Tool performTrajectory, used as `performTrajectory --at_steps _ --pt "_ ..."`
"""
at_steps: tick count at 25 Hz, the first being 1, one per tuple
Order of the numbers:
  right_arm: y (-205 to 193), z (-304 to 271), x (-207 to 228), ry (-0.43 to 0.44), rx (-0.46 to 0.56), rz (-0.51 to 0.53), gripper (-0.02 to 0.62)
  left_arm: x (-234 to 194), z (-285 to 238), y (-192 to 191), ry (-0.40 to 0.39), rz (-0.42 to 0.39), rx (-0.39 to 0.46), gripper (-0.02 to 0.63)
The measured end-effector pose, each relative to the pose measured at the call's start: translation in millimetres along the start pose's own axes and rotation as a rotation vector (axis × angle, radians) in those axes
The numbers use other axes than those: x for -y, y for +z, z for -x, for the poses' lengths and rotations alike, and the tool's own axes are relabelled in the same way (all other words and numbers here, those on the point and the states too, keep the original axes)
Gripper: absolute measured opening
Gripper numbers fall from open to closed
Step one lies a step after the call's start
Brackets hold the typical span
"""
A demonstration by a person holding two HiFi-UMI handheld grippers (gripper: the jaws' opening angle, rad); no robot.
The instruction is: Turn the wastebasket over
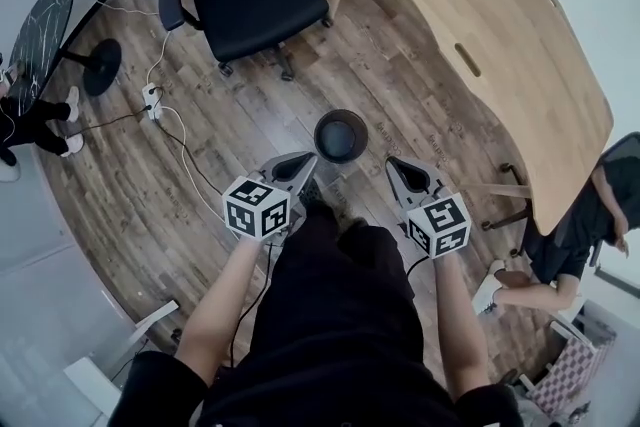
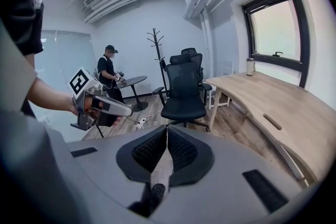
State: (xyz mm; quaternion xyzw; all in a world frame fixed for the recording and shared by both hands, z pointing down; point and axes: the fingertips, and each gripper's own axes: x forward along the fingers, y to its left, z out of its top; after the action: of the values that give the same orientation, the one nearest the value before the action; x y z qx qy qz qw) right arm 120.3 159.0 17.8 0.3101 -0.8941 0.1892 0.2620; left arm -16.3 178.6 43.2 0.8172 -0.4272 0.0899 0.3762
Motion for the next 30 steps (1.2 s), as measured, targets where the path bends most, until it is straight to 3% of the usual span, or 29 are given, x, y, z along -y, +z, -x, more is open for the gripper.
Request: performTrajectory --at_steps 9,15,22,26,30 --pt "4.2 -31.5 35.6 0.062 -0.055 0.035 0.034 -27.5 -35.5 11.2 0.056 0.083 0.001 0.015" --pt "1.6 -68.3 59.9 0.235 -0.132 0.111 0.034 -34.2 -61.9 12.8 0.176 0.129 0.041 0.016" --pt "-8.1 -95.1 85.4 0.403 -0.207 0.198 0.034 -30.3 -90.2 3.6 0.329 0.244 0.131 0.017" --pt "-18.4 -115.0 101.8 0.434 -0.254 0.232 0.034 -36.3 -107.0 0.9 0.374 0.252 0.158 0.017" --pt "-44.4 -130.6 116.1 0.432 -0.301 0.215 0.034 -45.5 -127.3 -19.9 0.383 0.265 0.132 0.015"
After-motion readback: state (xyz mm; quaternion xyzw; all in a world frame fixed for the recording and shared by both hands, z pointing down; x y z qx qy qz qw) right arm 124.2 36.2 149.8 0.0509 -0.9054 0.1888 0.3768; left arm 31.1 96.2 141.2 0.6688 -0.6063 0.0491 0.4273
